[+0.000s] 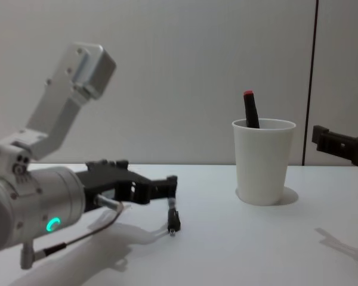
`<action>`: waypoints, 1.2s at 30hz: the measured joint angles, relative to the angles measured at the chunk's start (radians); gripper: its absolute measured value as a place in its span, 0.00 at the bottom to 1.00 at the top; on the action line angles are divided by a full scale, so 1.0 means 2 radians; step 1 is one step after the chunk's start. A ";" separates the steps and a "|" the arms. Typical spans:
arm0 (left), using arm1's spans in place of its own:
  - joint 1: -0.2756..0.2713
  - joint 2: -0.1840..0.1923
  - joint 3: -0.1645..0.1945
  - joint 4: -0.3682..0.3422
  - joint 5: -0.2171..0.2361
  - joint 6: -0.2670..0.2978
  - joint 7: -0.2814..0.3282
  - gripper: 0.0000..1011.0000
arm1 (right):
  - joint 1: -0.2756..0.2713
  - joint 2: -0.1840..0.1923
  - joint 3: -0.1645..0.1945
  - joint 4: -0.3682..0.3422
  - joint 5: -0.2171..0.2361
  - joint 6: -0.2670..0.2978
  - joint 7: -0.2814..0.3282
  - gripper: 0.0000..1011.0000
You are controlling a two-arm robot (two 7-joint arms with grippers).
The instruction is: Place the pen into the pen holder.
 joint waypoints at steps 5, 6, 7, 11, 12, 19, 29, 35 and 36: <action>-0.011 -0.007 0.010 0.019 0.000 0.016 -0.011 0.99 | 0.000 0.000 0.000 0.000 0.000 0.000 0.000 0.99; -0.015 -0.009 0.013 0.025 0.001 0.020 -0.015 0.99 | 0.000 0.000 0.000 0.000 0.000 0.000 0.000 0.99; -0.017 -0.010 0.014 0.028 0.002 0.022 -0.016 0.99 | 0.000 0.000 0.000 0.000 0.000 0.000 0.000 0.99; -0.026 -0.014 0.022 0.040 0.007 0.031 -0.022 0.99 | 0.000 0.000 0.000 0.000 0.000 0.000 0.000 0.99; -0.030 -0.015 0.025 0.044 0.010 0.034 -0.025 0.99 | 0.000 0.000 0.000 0.000 0.000 0.000 0.000 0.99; -0.046 -0.019 0.036 0.058 0.020 0.050 -0.034 0.99 | 0.000 0.000 0.000 0.000 0.000 0.000 0.000 0.99; -0.059 -0.023 0.043 0.067 0.027 0.067 -0.044 0.99 | 0.000 0.000 0.000 0.000 0.000 0.000 0.000 0.99; -0.058 -0.026 0.039 0.069 0.026 0.069 -0.048 0.99 | 0.000 0.000 0.000 0.000 0.000 0.000 0.000 0.99; -0.057 -0.027 0.038 0.069 0.026 0.069 -0.048 0.99 | 0.000 0.000 0.000 0.000 0.000 0.000 0.000 0.99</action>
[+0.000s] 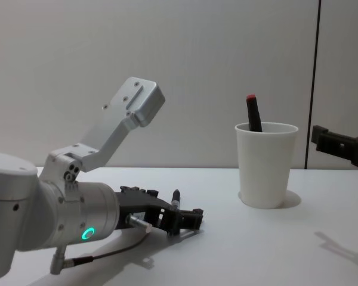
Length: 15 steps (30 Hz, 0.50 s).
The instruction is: Place the pen into the pen holder.
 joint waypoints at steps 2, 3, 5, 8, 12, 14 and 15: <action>0.002 -0.001 -0.003 0.000 -0.002 -0.001 0.000 0.99 | 0.000 0.000 0.000 0.000 0.000 0.000 0.000 0.99; 0.004 -0.003 -0.006 0.000 -0.004 -0.004 0.000 0.99 | 0.000 0.000 0.000 0.000 0.000 0.000 0.000 0.99; 0.008 -0.005 -0.011 -0.001 -0.007 -0.010 0.000 0.99 | 0.000 0.000 0.000 0.000 0.000 0.000 0.000 0.99; 0.012 -0.008 -0.016 -0.003 -0.010 -0.018 0.002 0.99 | 0.000 0.000 0.000 0.000 0.000 0.000 0.000 0.99; 0.016 -0.011 -0.022 -0.008 -0.013 -0.025 0.005 0.99 | 0.000 0.000 0.000 0.000 0.000 0.000 0.000 0.99; 0.018 -0.013 -0.028 -0.012 -0.014 -0.031 0.008 0.99 | 0.000 0.000 0.000 0.000 0.000 0.000 0.000 0.99; 0.020 -0.015 -0.031 -0.015 -0.016 -0.034 0.009 0.99 | 0.000 0.000 0.000 0.000 0.000 0.000 0.000 0.99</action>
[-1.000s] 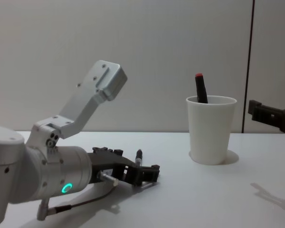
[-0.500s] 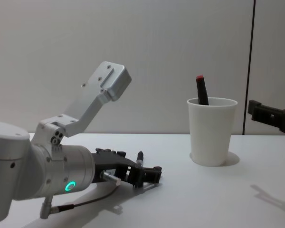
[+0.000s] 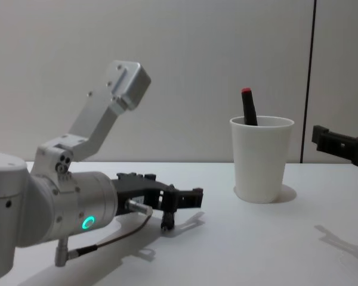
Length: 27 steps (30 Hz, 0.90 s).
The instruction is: Place the pen into the pen holder.
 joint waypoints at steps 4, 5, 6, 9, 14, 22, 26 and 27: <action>0.003 -0.002 -0.006 -0.006 -0.002 -0.006 0.003 0.99 | 0.000 0.000 0.000 0.000 0.000 0.000 0.000 0.99; 0.003 -0.002 -0.007 -0.007 -0.002 -0.007 0.003 0.99 | 0.000 0.000 0.000 0.000 0.000 0.000 0.000 0.99; 0.003 -0.003 -0.008 -0.008 -0.002 -0.007 0.003 0.99 | 0.000 0.000 0.000 0.000 0.000 0.000 0.000 0.99; 0.005 -0.004 -0.011 -0.013 -0.002 -0.008 0.005 0.99 | 0.000 0.000 0.000 0.000 0.000 0.000 0.000 0.99; 0.006 -0.004 -0.015 -0.018 -0.002 -0.005 0.005 0.99 | 0.000 0.000 0.000 0.000 0.000 0.000 0.000 0.99; 0.009 -0.005 -0.021 -0.024 -0.007 0.014 0.002 0.99 | 0.000 0.000 0.000 0.000 0.000 0.000 0.000 0.99; 0.011 -0.005 -0.023 -0.025 -0.010 0.024 -0.003 0.99 | 0.000 0.000 0.000 0.000 0.000 0.000 0.000 0.99; 0.011 -0.005 -0.024 -0.025 -0.010 0.025 -0.003 0.99 | 0.000 0.000 0.000 0.000 0.000 0.000 0.000 0.99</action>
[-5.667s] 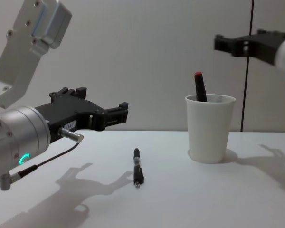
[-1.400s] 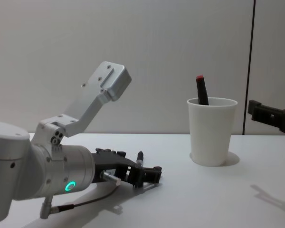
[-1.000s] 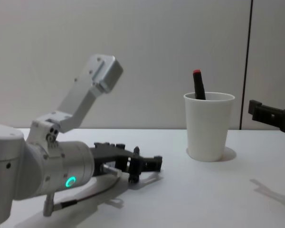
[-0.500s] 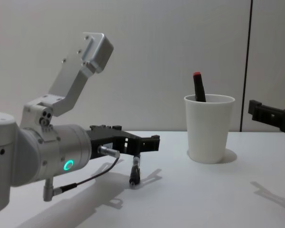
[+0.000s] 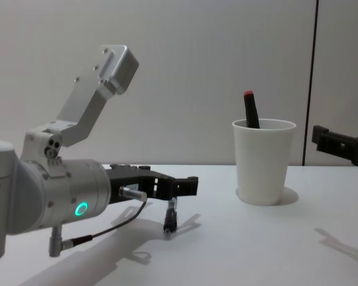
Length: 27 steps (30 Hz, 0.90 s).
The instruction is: Place the pen into the pen holder.
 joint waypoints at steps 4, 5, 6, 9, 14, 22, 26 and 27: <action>0.001 0.000 -0.001 0.000 -0.001 0.006 -0.003 0.99 | 0.000 0.000 0.000 0.000 0.000 0.000 0.000 0.99; 0.001 0.000 -0.002 0.000 -0.002 0.006 -0.003 0.99 | 0.000 0.000 0.000 0.000 0.000 0.000 0.000 0.99; 0.002 -0.001 -0.002 0.000 -0.002 0.008 -0.005 0.99 | 0.000 0.000 0.000 0.000 0.000 0.000 0.000 0.99; 0.002 -0.001 -0.003 0.001 -0.002 0.011 -0.007 0.99 | 0.000 0.000 0.000 0.000 0.000 0.000 0.000 0.99; 0.003 -0.002 -0.004 0.004 -0.003 0.015 -0.010 0.99 | 0.000 0.000 0.000 0.000 0.000 0.000 0.000 0.99; 0.005 -0.005 -0.005 0.011 -0.002 0.017 -0.015 0.99 | 0.000 0.000 0.000 0.000 0.000 0.000 0.000 0.99; 0.006 -0.007 -0.006 0.014 -0.002 0.018 -0.017 0.99 | 0.000 0.000 0.000 0.000 0.000 0.000 0.000 0.99; 0.006 -0.007 -0.007 0.014 -0.002 0.018 -0.018 0.99 | 0.000 0.000 0.000 0.000 0.000 0.000 0.000 0.99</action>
